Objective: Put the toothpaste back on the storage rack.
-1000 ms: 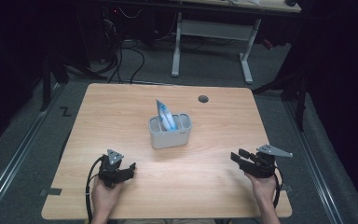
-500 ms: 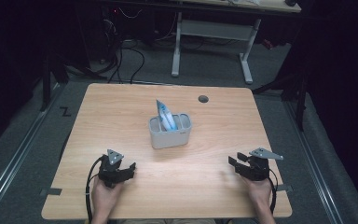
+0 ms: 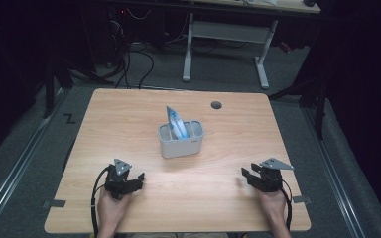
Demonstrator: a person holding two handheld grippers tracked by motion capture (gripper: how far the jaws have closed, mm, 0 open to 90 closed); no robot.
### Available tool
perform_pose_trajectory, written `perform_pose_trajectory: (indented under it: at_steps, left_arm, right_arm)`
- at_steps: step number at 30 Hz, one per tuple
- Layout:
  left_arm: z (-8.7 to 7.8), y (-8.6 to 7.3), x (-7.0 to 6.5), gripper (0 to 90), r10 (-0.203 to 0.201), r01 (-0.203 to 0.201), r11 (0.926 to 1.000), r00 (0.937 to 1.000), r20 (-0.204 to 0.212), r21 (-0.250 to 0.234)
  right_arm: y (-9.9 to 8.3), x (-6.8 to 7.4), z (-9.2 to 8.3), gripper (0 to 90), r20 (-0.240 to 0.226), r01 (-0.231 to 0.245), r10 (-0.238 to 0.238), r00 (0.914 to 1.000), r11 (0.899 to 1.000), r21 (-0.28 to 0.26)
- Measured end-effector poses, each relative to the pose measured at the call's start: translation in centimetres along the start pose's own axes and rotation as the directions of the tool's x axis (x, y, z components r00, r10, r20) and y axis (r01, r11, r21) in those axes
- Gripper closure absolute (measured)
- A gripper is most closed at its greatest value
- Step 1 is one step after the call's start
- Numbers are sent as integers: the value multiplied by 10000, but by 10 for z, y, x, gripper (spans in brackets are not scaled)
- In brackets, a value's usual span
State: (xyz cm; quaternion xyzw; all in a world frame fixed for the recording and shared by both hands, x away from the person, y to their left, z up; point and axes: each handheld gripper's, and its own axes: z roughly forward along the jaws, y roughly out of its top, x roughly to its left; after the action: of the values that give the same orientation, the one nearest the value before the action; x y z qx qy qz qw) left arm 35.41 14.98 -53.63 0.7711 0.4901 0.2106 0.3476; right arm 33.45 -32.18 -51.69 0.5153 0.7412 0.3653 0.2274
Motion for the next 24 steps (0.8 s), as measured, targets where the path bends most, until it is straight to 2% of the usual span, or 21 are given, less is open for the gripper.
perform_pose_trajectory:
  at_steps: [8, 24]
  left_arm:
    - [0, 0, 0, 274, 3, -3, 10000, 10000, -1, 0]
    - [0, 0, 0, 271, 13, -13, 10000, 10000, -7, 5]
  right_arm:
    - [-1, 3, 7, 507, 219, 356, -362, 9991, 9989, 307]
    - [-3, 6, 18, 473, 174, 443, -455, 9988, 9969, 646]
